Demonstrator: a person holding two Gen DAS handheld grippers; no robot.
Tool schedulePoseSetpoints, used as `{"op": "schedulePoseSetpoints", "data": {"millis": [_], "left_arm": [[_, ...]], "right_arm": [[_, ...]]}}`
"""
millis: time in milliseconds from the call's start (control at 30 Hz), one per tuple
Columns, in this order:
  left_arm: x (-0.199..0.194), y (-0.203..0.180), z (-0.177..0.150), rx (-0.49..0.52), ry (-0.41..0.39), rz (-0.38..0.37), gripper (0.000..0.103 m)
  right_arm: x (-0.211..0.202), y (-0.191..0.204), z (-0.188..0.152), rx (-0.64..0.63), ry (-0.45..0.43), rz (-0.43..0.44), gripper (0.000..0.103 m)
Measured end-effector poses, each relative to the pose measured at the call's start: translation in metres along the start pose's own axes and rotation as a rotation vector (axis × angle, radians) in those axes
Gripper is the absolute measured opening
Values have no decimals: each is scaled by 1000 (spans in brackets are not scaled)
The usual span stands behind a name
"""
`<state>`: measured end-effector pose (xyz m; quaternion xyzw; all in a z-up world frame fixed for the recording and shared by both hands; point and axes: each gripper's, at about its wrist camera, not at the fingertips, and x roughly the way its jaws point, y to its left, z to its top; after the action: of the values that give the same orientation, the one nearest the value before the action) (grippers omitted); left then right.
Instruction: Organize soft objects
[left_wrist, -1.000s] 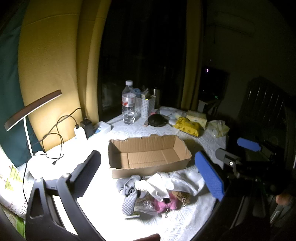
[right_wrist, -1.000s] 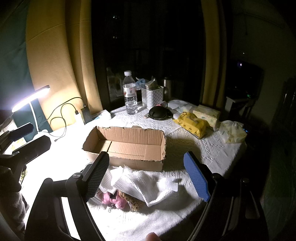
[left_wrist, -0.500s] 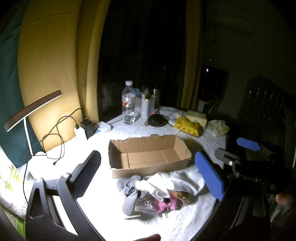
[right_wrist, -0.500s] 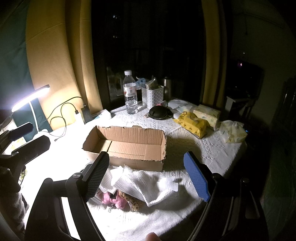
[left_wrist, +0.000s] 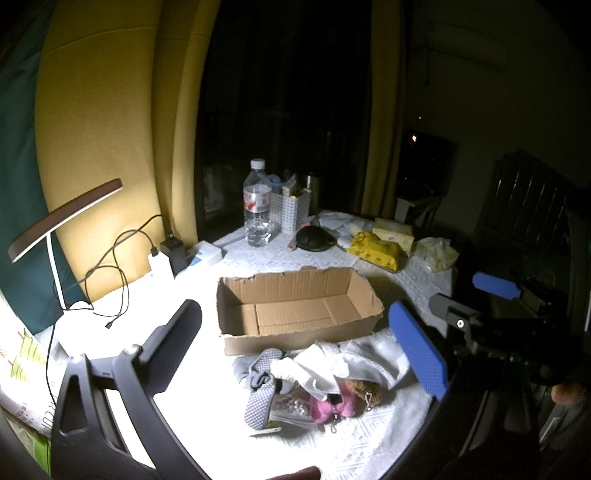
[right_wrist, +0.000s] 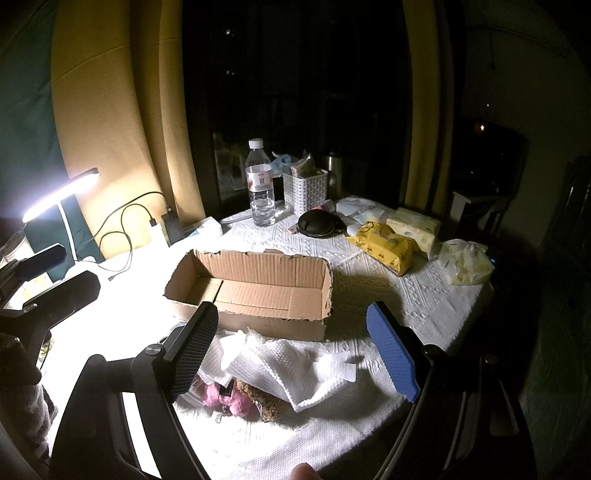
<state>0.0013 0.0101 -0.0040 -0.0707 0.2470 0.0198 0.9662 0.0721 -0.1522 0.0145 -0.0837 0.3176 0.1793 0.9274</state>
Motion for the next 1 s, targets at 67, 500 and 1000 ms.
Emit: {"op": "schedulePoseSetpoints", "data": {"millis": [67, 500, 1000], "left_arm": [[0, 0, 0, 1, 0, 0, 102], [32, 13, -14, 2, 80, 43, 102], [96, -3, -62, 52, 281, 85, 101]], "right_arm": [[1, -1, 0, 0, 0, 1, 85], [28, -17, -13, 29, 33, -4, 85], [99, -36, -67, 23, 229, 100, 85]]}}
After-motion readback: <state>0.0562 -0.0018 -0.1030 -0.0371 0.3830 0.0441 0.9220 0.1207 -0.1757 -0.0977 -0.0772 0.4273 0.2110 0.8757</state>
